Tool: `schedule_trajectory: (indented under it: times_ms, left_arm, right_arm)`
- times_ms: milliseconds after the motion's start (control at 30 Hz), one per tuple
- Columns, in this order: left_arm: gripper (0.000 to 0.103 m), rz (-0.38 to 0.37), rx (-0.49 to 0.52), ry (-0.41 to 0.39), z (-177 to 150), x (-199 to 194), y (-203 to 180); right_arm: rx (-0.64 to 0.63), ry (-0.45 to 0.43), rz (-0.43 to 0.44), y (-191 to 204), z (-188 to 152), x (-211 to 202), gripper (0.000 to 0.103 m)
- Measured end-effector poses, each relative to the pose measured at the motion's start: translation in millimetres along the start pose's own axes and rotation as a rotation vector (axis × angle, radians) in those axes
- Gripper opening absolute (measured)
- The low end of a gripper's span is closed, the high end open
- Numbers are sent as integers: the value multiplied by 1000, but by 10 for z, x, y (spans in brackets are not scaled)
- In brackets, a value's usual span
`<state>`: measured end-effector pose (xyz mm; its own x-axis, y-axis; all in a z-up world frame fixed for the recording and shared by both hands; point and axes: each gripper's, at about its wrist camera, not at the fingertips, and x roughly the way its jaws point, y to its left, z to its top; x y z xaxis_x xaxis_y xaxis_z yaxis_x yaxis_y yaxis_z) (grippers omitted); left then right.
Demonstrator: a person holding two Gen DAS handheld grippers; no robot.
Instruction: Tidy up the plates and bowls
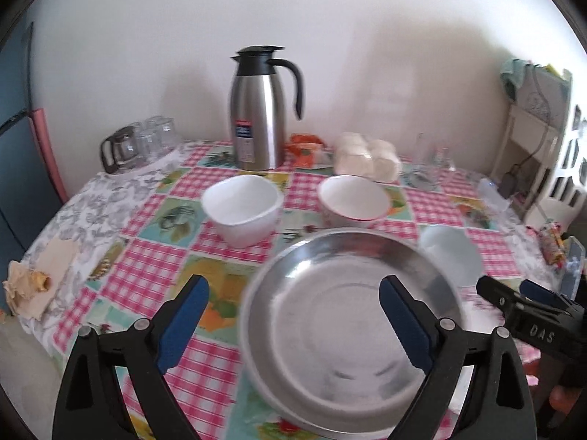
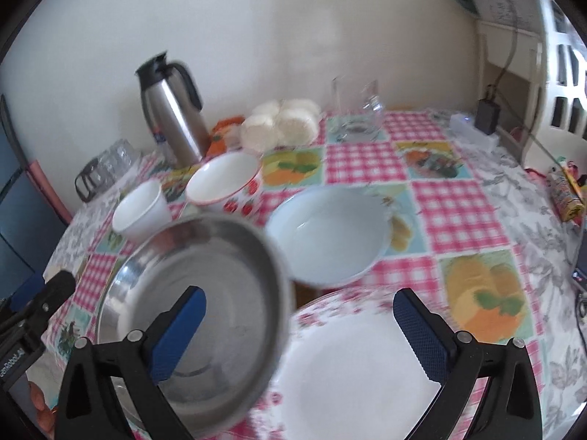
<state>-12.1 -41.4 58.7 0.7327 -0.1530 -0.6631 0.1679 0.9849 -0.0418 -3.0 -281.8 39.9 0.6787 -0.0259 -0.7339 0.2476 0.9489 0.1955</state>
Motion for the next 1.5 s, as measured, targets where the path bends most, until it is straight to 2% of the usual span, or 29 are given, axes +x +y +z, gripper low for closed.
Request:
schedule_trajectory:
  times_ms: [167,233,333,400,467,567,700,867,967,1233,1267,1433,1500]
  left_arm:
    - [94,-119,-27,34,-33,-79,-277]
    - [94,-173,-11,36,-65,-124,-435]
    - [94,-249,40,44,-149,-174,-717]
    - [94,-293,66,73,-207,-172,-880]
    - [94,-337,93,133,-304,-127,-1085]
    - [94,-347,130,180,-420,-88,-1302]
    - [94,-349,158,195,-537,-105,-1483]
    - [101,-423,166,228,-660,-105,-1605]
    - [102,-433,170,247,-704,-90,-1649]
    - [102,-368,73,360,-798,81,-1547]
    - [102,-358,63,369,-813,97,-1532]
    - [101,-309,27,385,-852,141,-1465]
    - [101,-294,17,393,-865,164,-1443]
  right_arm:
    - [153,-51,23,-523,-20,-164,103]
    - [236,-51,27,-747,-50,-197,103]
    - [347,-50,-10,-1063,-124,-256,103]
    - [407,-54,-23,-1229,-191,-293,103]
    - [457,-38,-21,-1355,-255,-285,103]
    - [489,-12,-27,-1459,-321,-251,103]
    - [505,31,-25,-1508,-406,-180,103]
    - [506,86,-12,-1498,-484,-90,103]
    - [476,120,-19,-1455,-515,-27,103]
    - [455,195,-2,-1385,-605,123,102]
    - [453,202,-2,-1374,-610,137,99]
    - [435,217,-19,-1337,-624,157,74]
    - [437,230,-5,-1329,-630,183,51]
